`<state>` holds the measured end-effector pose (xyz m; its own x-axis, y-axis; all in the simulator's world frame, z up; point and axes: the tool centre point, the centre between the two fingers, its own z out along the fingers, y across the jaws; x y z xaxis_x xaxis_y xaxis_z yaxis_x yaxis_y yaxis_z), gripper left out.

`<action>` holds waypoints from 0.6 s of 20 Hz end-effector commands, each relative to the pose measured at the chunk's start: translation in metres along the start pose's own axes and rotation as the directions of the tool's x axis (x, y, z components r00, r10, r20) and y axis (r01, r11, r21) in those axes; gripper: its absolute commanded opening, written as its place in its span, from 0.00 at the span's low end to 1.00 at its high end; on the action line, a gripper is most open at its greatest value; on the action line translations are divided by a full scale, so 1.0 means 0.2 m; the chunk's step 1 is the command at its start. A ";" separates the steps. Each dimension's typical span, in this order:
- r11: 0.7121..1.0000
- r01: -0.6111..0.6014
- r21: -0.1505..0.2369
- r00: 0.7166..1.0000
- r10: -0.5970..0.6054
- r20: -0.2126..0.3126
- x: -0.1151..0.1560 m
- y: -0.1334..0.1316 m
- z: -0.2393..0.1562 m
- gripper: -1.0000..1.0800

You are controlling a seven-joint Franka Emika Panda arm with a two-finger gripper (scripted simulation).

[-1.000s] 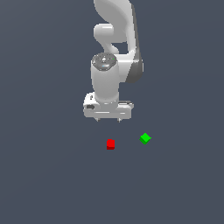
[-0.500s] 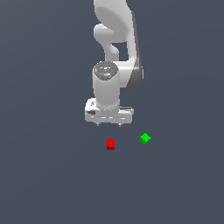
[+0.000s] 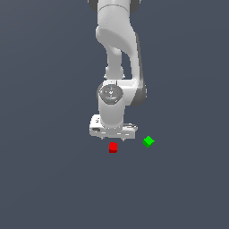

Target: Stack the red cube on top of the green cube.

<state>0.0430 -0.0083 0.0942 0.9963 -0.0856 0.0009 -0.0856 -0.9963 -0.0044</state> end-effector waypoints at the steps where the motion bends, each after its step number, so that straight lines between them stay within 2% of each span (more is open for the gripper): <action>1: 1.000 -0.005 -0.002 1.000 0.005 0.000 0.03 -0.01 0.05 0.96; 12: 1.000 -0.011 -0.005 1.000 0.011 0.001 0.08 -0.02 0.12 0.96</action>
<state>0.0597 -0.0064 0.0696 0.9953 -0.0965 -0.0008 -0.0965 -0.9953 0.0001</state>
